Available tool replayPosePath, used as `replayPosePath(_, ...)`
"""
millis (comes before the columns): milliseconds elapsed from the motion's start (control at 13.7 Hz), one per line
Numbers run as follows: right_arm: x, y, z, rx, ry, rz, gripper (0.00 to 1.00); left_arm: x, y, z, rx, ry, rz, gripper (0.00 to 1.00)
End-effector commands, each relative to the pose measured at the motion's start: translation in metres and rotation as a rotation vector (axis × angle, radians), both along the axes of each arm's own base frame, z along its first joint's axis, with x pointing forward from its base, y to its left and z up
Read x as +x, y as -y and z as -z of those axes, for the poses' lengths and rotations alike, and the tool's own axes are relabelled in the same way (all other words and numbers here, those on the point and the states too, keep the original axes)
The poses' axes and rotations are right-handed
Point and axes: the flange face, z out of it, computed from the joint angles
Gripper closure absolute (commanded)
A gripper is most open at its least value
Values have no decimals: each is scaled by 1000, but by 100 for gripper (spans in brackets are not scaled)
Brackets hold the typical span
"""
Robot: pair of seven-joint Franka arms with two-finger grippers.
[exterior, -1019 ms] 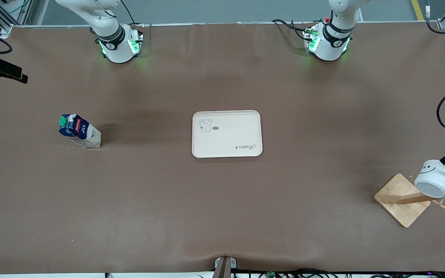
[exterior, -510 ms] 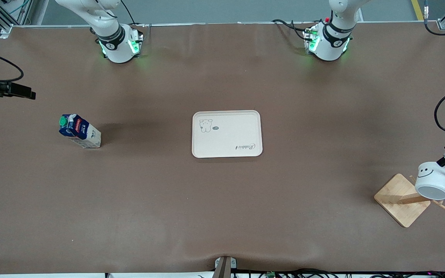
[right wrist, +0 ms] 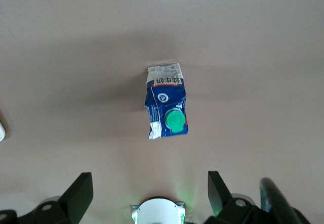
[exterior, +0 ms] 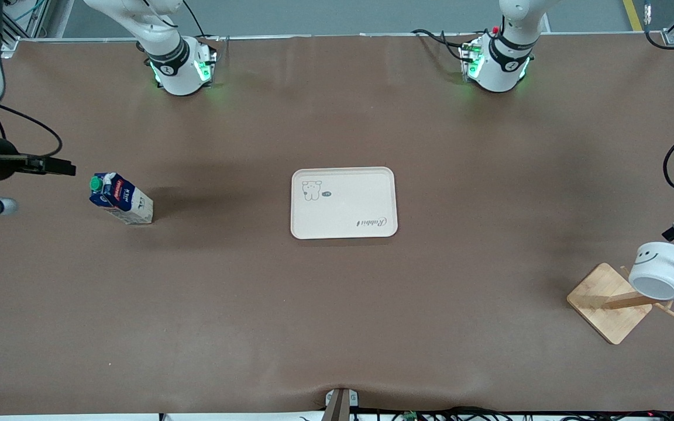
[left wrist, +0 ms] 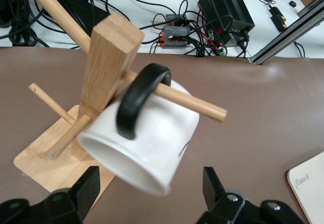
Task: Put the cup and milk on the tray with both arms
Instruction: 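Reach the right gripper to the milk carton while the left gripper approaches the mug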
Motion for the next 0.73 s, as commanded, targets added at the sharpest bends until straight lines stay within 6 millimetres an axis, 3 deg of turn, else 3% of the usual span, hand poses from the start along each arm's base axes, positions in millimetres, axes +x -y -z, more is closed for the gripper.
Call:
replayPosePath(0, -11, 18, 30, 5, 8, 16, 0, -11, -3, -6, -10, 12, 14, 10)
replayPosePath(291, -20, 28, 57, 13, 26, 3, 0, -6, -1, -8, -17, 23, 15, 14)
replayPosePath(437, -22, 29, 67, 14, 21, 6, 0, 4, -1, -12, -13, 42, 21, 25)
replayPosePath(655, -28, 28, 96, 21, 74, -39, 0, 13, 4, -15, -14, 60, 20, 25)
